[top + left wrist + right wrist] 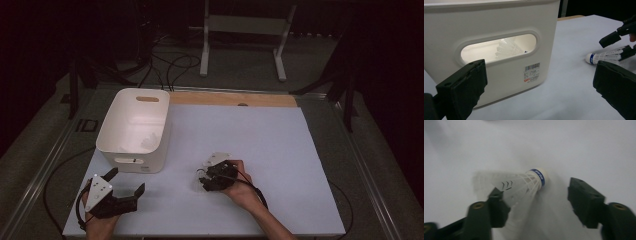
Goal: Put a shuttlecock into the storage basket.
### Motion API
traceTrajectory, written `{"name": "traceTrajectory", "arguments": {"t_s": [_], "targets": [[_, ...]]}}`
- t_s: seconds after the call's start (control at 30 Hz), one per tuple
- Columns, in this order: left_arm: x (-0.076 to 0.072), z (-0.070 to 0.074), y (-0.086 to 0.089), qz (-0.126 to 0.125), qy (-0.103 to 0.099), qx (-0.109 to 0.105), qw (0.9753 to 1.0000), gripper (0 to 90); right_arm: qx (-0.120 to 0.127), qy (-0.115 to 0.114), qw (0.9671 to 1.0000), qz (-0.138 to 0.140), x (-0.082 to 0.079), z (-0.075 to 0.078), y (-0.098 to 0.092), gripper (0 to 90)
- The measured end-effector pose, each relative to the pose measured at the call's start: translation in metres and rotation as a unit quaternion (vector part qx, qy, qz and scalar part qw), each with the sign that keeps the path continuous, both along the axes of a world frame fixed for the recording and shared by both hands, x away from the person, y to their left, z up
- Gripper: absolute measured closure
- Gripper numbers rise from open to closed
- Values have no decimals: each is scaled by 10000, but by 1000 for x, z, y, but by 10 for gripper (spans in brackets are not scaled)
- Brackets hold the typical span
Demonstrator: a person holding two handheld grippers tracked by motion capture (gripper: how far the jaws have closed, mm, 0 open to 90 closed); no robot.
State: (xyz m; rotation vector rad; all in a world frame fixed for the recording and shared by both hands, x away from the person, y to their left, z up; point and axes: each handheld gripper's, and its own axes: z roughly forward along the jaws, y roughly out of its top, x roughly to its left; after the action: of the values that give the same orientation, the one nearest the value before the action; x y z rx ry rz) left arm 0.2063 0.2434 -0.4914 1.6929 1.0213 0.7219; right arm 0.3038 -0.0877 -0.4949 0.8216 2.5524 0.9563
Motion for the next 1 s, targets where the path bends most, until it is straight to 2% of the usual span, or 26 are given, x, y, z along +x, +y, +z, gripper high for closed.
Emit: {"name": "traceTrajectory", "arguments": {"t_s": [0.13,0.27,0.3,0.37,0.43,0.7,1.0], "targets": [[0,0,0,-9,1,9,10000,0,38,-49,10000,-11,1,2,0,529],[0,0,0,-1,3,8,10000,0,51,16,10000,26,2,0,0,630],[0,0,0,-1,3,8,10000,0,51,16,10000,26,2,0,0,630],[0,0,0,-6,4,10,10000,0,99,105,9999,34,3,0,-1,732],[0,0,0,-7,6,24,10000,0,118,141,9998,61,4,0,-1,772],[0,0,0,-3,6,21,10000,0,198,203,9996,39,4,2,-3,855],[0,0,0,-3,9,24,10000,0,209,166,9996,46,4,5,-5,876]]}}
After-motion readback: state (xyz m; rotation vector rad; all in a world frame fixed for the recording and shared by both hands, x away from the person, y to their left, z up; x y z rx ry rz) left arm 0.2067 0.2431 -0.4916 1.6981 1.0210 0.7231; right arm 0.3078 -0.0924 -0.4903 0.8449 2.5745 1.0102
